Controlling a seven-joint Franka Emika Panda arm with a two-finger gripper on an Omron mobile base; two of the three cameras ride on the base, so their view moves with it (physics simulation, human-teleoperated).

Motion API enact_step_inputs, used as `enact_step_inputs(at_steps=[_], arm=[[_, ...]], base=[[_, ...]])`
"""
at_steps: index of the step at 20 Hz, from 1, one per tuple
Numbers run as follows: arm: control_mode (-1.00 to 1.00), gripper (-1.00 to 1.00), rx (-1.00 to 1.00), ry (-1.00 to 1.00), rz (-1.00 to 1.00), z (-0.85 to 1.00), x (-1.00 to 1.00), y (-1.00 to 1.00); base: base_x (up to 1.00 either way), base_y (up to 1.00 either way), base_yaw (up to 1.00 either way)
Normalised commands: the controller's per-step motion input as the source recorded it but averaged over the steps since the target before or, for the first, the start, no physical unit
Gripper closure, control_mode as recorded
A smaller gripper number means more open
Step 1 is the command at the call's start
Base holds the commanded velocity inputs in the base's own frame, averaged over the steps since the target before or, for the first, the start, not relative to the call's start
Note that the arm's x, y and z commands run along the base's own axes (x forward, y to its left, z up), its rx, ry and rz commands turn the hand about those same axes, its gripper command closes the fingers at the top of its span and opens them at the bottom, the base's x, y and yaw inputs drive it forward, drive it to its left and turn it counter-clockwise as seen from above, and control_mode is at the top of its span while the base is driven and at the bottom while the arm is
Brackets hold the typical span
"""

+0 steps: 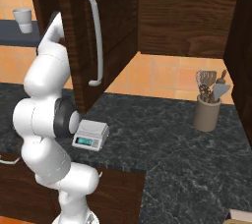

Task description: Pick the yogurt and place it on the digital scale for weighing, and close the cabinet.

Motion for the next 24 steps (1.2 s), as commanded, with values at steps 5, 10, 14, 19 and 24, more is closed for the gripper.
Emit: enact_step_inputs(at_steps=[5, 10, 14, 19, 24], arm=[[-1.00, -1.00, 0.00, 0.00, 0.03, 0.00, 0.56, 0.00], [-1.00, -1.00, 0.00, 0.04, 0.01, 0.00, 0.46, -0.01], [-1.00, -1.00, 0.00, 0.00, 0.00, -0.04, 0.12, -0.08], [-1.00, -1.00, 0.00, 0.00, 0.00, -0.10, 0.35, 0.00], [-1.00, 1.00, 0.00, 0.00, 0.00, -0.21, 0.09, -0.07]], base=[[0.00, 0.00, 0.00], [0.00, 0.00, 0.00], [0.00, 0.00, 0.00], [0.00, 0.00, 0.00], [0.00, 0.00, 0.00]])
